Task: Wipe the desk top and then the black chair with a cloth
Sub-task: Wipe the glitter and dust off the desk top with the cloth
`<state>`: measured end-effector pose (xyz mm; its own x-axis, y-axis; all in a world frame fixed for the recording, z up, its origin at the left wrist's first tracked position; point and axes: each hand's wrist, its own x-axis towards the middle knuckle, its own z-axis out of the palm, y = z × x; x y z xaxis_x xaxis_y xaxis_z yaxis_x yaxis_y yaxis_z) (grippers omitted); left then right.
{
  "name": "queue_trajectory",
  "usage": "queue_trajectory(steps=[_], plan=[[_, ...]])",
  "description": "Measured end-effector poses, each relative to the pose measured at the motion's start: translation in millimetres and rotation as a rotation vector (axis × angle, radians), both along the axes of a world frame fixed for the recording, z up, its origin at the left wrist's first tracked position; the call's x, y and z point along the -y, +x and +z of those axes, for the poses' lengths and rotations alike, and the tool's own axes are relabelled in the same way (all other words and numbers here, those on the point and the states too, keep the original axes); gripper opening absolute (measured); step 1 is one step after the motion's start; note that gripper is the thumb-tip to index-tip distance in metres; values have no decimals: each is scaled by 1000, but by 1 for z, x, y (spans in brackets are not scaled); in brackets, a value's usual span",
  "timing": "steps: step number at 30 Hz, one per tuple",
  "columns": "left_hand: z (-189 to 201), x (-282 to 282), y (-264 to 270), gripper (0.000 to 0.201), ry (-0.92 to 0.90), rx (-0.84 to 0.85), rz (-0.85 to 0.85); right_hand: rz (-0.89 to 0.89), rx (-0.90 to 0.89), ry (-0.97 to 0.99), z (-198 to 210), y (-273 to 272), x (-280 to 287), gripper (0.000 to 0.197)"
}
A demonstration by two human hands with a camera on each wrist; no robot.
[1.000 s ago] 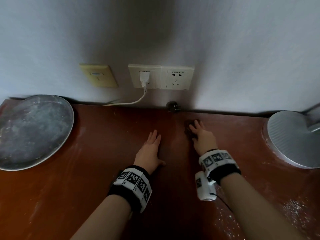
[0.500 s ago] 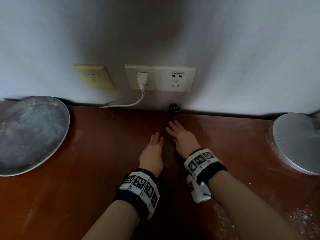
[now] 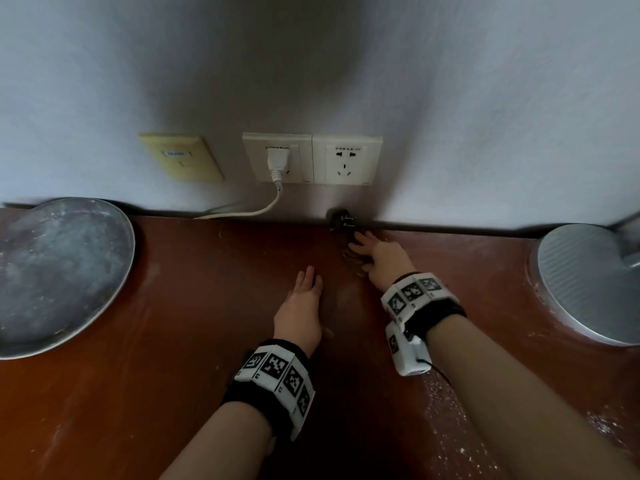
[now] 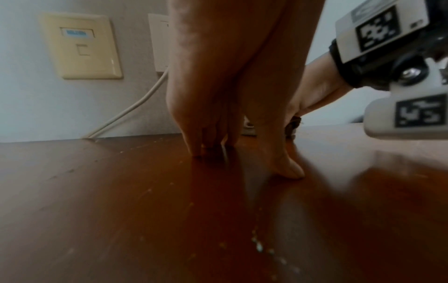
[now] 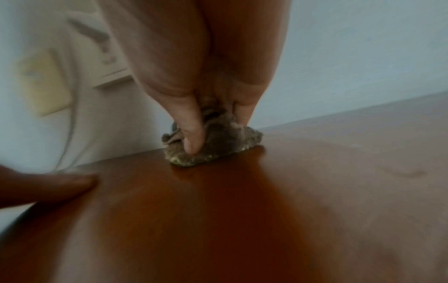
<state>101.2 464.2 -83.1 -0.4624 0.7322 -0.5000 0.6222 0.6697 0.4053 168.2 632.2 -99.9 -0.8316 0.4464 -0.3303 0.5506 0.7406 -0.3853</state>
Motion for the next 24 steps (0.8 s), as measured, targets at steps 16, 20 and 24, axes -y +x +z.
queue_trajectory(steps=[16, 20, 24], plan=[[-4, 3, 0, 100, -26, 1, -8, -110, 117, 164, 16, 35, -28, 52], [-5, 0, -3, 103, -33, 11, -5, -184, 155, 205, 13, 12, -15, 49], [-2, -6, -3, 107, -45, -6, 3, 29, 110, 101, 6, 0, -2, 56]])
